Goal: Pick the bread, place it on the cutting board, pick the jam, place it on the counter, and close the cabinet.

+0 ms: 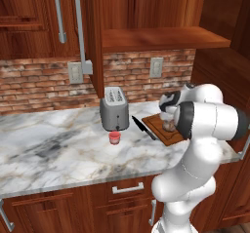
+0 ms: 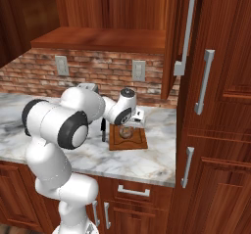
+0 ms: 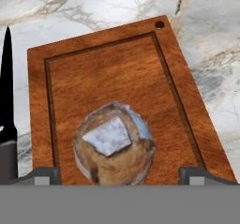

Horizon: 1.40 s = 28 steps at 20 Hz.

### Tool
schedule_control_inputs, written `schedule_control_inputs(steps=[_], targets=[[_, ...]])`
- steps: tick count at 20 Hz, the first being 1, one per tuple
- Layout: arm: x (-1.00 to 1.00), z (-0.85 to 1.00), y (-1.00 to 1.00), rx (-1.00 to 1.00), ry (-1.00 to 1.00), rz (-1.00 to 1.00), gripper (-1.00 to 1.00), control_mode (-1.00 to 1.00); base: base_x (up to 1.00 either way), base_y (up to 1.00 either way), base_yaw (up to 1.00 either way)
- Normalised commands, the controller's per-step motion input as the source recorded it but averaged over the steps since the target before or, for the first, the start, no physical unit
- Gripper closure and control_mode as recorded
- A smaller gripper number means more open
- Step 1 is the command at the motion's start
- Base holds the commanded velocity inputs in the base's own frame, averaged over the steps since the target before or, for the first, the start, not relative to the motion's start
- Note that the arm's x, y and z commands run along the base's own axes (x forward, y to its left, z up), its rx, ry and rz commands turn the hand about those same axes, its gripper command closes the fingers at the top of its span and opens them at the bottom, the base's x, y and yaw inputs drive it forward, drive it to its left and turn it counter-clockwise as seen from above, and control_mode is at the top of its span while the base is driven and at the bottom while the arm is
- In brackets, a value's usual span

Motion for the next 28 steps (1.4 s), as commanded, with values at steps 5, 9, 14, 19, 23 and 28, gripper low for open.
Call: schedule_control_inputs(steps=[5, 9, 14, 19, 23, 28], targets=[[-0.24, 0.00, -0.01, 0.00, -0.07, 0.00, -1.00, -1.00, 0.00, 0.00, 0.00], [-0.08, 0.00, 0.00, 0.00, -0.13, 0.00, -1.00, -1.00, 0.00, 0.00, 0.00], [-0.05, 0.00, 0.00, 0.00, -0.15, 0.00, -1.00, -1.00, 0.00, 0.00, 0.00], [-0.01, 0.01, 0.00, 0.00, -0.17, 0.00, -1.00, -1.00, 0.00, 0.00, 0.00], [0.00, 0.00, 0.00, -0.02, -0.23, 0.00, -1.00, -1.00, 0.00, 0.00, 0.00], [-0.03, 0.05, 0.00, -0.02, -0.26, 0.00, -1.00, -1.00, 0.00, 0.00, 0.00]])
